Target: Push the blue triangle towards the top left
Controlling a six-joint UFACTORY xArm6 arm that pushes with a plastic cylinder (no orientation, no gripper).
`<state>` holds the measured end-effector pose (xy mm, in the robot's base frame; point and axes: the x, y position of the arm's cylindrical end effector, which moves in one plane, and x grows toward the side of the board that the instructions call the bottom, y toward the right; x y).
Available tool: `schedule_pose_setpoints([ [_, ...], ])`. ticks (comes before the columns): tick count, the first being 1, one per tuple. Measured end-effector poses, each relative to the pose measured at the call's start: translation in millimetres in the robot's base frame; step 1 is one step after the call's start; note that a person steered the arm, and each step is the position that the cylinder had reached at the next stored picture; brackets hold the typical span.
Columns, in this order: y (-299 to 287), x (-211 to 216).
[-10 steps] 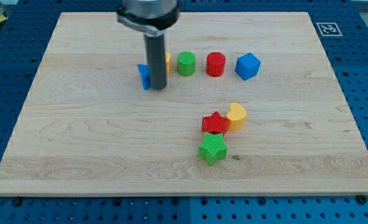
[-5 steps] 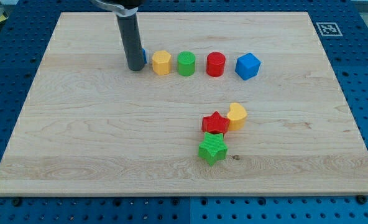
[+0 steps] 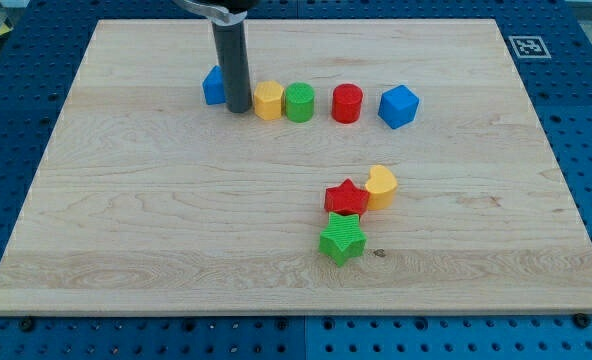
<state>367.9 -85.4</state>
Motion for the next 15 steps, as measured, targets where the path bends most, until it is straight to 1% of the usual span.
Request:
schedule_pose_setpoints([
  [1,-25.0,-0.1],
  [2,-28.9,-11.4],
  [3,-21.8,-16.3],
  [5,14.7,-17.5],
  [6,5.9,-17.9],
  [7,-15.1,-26.4],
  [8,-21.5,-40.9],
  [9,-21.5,-47.9],
  [10,-0.3,-45.7],
  [11,8.8,-50.2],
  [12,5.1,-51.6],
  [13,-9.8,-67.1],
  [15,-33.4,-78.3],
])
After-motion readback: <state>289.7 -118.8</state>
